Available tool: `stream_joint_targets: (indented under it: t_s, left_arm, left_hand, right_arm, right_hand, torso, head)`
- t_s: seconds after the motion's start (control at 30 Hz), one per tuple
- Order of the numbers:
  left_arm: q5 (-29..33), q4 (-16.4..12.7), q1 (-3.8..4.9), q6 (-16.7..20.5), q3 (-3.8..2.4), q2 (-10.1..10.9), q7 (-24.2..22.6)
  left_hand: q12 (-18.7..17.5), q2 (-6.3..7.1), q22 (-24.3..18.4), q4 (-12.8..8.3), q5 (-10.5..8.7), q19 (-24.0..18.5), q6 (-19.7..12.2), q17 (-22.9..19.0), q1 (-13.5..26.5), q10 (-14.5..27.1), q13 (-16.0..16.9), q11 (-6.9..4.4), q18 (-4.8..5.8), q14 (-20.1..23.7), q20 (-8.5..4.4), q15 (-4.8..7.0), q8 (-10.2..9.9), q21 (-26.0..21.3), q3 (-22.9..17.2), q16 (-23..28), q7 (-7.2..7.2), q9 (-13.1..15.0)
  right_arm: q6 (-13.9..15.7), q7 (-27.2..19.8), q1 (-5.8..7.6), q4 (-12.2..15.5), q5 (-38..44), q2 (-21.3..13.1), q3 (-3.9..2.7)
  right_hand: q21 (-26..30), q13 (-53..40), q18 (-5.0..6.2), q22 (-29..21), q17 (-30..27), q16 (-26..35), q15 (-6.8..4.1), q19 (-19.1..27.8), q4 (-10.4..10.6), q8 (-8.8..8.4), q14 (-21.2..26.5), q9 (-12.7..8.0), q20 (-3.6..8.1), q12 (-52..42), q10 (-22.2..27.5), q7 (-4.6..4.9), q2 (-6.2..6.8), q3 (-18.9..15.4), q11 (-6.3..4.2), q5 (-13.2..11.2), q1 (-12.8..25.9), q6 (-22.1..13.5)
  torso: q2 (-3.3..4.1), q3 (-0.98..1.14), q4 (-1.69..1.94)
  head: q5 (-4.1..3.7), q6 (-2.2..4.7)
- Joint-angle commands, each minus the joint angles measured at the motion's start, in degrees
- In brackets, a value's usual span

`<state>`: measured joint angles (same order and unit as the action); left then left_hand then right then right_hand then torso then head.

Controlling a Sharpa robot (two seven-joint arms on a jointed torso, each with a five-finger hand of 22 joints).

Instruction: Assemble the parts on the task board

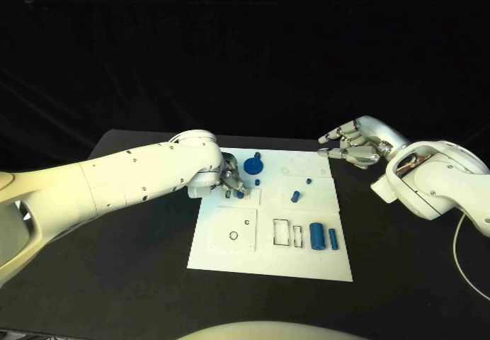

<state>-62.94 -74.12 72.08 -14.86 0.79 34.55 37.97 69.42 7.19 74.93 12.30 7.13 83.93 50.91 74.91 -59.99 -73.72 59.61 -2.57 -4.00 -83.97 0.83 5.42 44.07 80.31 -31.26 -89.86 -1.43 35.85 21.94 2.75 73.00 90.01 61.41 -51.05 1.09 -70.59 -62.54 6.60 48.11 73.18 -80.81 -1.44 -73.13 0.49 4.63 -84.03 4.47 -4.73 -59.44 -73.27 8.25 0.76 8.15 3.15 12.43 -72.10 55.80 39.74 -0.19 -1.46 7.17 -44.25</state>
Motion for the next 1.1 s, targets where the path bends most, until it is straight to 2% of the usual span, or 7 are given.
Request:
stream_joint_targets:
  t_s: [0.03,0.27,0.43,0.67,0.8,0.93,1.1]
  left_arm:
    - [0.8,0.0,-0.36,-2.4,0.27,-0.2,0.1]
    - [0.4,-0.1,-0.36,-2.4,0.27,-0.1,0.1]
    - [0.0,-0.2,-0.37,-1.1,0.23,0.2,0.1]
    - [-0.5,-0.9,0.01,0.3,-0.37,1.3,0.0]
    - [-0.7,-2.3,1.17,1.0,-1.23,2.3,0.0]
    - [-0.8,-3.5,2.51,1.3,-2.77,3.1,0.0]
    - [-0.8,-2.5,5.94,-2.2,-3.66,3.5,0.2]
  left_hand:
    - [0.3,0.14,1.4,0.2,0.02,1.7,0.7,15.1,1.0,-0.5,0.2,0.06,1.0,-6.0,-0.38,0.42,-0.4,0.0,1.0,-0.1,0.08,0.0]
    - [0.6,0.49,1.8,1.7,-0.13,1.8,1.5,15.1,3.7,-0.8,0.5,0.02,1.08,-6.0,-0.47,0.47,-0.5,0.2,5.2,-0.1,0.13,0.0]
    - [0.3,0.46,2.0,4.1,-0.29,1.9,2.0,15.1,6.4,-0.6,0.0,-0.23,1.11,-6.0,-0.65,0.68,-0.3,0.2,10.8,-0.1,0.47,0.3]
    - [0.4,-0.1,2.2,4.2,-0.89,2.0,2.0,15.1,7.0,-0.8,0.2,-0.42,1.13,-6.0,-0.86,0.87,-0.2,0.3,16.8,-0.1,0.66,0.6]
    - [0.3,-0.44,2.2,4.2,-1.36,2.0,2.0,15.1,6.7,-0.7,0.0,-0.44,1.11,-6.0,-0.89,0.89,-0.2,0.1,18.5,-0.1,0.67,0.7]
    - [-1.9,-0.8,1.1,4.2,-1.4,1.6,0.5,15.1,5.1,1.4,-2.9,-0.01,0.87,-6.0,-0.71,0.58,-0.9,-0.8,20.6,-0.1,0.15,0.6]
    - [-6.7,-2.01,-1.7,4.0,-1.31,0.5,-4.6,15.1,1.1,6.5,-9.1,2.22,0.34,-6.0,0.72,-1.29,-6.0,-3.3,23.7,-0.1,-2.51,-2.5]
  right_arm:
    - [0.3,-0.4,-0.03,-0.1,-0.1,0.1,0.0]
    - [0.4,-0.3,-0.03,-0.2,-0.5,0.2,0.01]
    - [0.4,-0.4,-0.03,-0.4,-0.9,0.3,0.01]
    - [0.5,-0.4,-0.03,-0.5,-1.3,0.2,0.06]
    - [0.6,-0.3,-0.03,-0.5,-1.5,0.1,0.1]
    - [0.6,-0.2,-0.03,-0.6,-1.5,0.1,0.12]
    - [0.6,-0.1,-0.03,-0.7,-1.6,0.1,0.14]
  right_hand:
    - [0.3,0.1,0.95,-0.4,-0.3,0.4,0.12,0.6,0.4,0.26,-2.5,0.0,0.03,0.4,0.2,0.07,-0.12,0.0,-0.02,0.2,0.6,0.2]
    - [0.7,0.4,1.07,-1.1,-0.6,0.7,0.14,0.9,0.6,0.19,-2.4,0.0,-0.01,0.7,0.5,0.09,0.03,-0.2,0.0,0.3,0.8,0.0]
    - [1.2,0.9,1.2,-2.0,-1.1,0.9,0.15,1.2,0.8,0.16,-2.3,0.0,-0.03,1.1,0.8,0.1,0.06,-0.3,0.02,0.3,0.8,0.0]
    - [2.5,2.0,1.55,-4.1,-2.4,1.9,0.18,2.2,1.1,0.12,-2.0,-0.1,-0.08,2.5,1.8,0.13,0.1,-0.5,0.05,0.2,0.7,-0.3]
    - [3.3,2.9,1.75,-5.4,-3.2,2.5,0.2,2.8,1.3,0.1,-1.7,-0.1,-0.11,3.4,2.4,0.15,0.14,-0.6,0.08,0.2,0.6,-0.4]
    - [3.6,3.2,1.82,-5.8,-3.5,2.7,0.2,3.0,1.4,0.09,-1.7,-0.1,-0.12,3.7,2.6,0.16,0.16,-0.6,0.08,0.2,0.5,-0.4]
    - [4.0,3.6,1.91,-6.4,-3.7,3.0,0.22,3.2,1.4,0.07,-1.6,-0.1,-0.13,4.2,3.0,0.19,0.18,-0.7,0.1,0.1,0.4,-0.5]
  torso:
    - [0.01,-0.05,0.0]
    - [0.0,-0.07,0.06]
    - [-0.01,-0.13,-0.02]
    - [-0.09,-0.07,0.05]
    - [0.0,-0.01,0.04]
    - [0.08,-0.1,0.01]
    - [-0.04,0.01,-0.11]
  head:
    - [-0.01,-0.09]
    - [0.04,-0.06]
    - [0.11,0.09]
    - [-0.11,0.08]
    - [-0.19,0.08]
    - [-0.39,0.14]
    - [-0.12,0.39]
